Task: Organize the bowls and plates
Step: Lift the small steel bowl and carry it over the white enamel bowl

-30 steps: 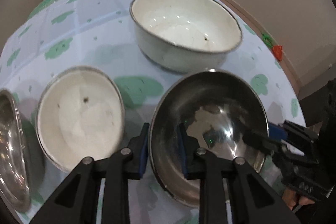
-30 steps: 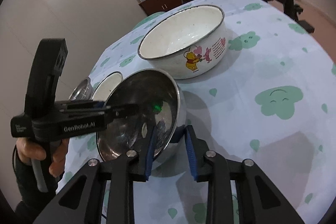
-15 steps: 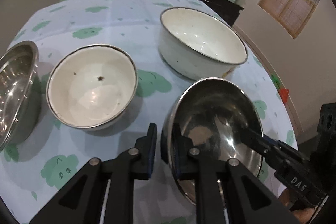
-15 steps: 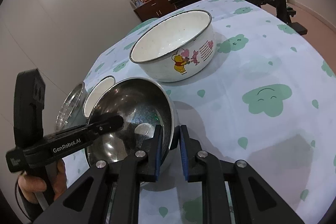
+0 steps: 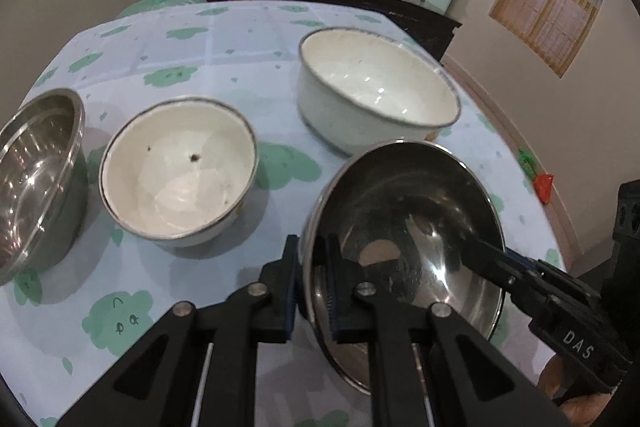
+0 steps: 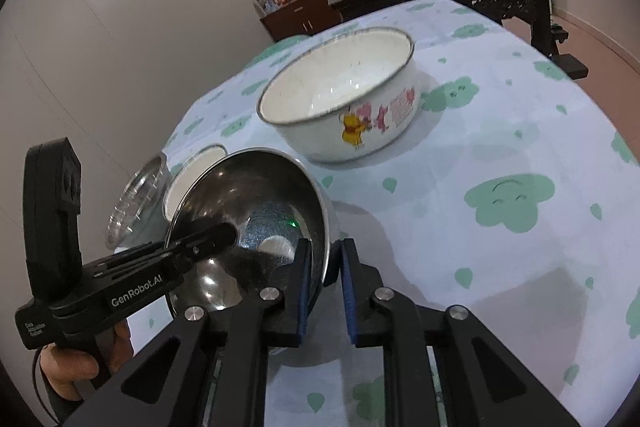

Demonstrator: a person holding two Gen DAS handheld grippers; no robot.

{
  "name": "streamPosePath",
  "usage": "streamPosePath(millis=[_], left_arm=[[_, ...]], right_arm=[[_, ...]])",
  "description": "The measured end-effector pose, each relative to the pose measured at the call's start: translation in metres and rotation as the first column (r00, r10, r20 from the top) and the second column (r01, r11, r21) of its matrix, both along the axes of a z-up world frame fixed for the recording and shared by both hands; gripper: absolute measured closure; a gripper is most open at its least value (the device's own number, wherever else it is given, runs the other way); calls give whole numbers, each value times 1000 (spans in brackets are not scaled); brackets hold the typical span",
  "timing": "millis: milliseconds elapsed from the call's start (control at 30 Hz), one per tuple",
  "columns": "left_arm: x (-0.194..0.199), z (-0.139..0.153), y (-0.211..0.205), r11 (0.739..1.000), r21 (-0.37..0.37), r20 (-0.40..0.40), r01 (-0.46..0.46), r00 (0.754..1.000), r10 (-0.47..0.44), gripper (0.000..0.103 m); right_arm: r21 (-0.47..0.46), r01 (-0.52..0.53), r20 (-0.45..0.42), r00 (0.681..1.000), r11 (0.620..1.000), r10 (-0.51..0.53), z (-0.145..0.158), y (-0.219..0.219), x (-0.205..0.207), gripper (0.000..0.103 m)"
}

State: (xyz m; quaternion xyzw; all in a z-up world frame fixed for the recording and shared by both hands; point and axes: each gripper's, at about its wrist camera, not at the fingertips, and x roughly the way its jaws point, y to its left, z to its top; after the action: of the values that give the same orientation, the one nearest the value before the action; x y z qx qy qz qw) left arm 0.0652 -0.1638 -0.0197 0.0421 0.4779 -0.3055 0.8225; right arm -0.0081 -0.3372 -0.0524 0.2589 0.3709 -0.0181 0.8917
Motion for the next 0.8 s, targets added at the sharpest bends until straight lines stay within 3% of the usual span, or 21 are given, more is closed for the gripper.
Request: streamPosePath(millis=[400,567,800], left_arm=[[35,68,-32,995,-97,101,-2,995,12,94],[68,62,-60,994,-111,72,-9,997,17,94],[103,35,-88,995,-91,-5,-29,1000,29,94]], right_arm=[[-140,56,152,988,989,-34,74,-23,20,87],[-150,116,167,982,982,-90,79,-46,50,87],[-134,156,114,983,979,-141,59,-74,90,87]])
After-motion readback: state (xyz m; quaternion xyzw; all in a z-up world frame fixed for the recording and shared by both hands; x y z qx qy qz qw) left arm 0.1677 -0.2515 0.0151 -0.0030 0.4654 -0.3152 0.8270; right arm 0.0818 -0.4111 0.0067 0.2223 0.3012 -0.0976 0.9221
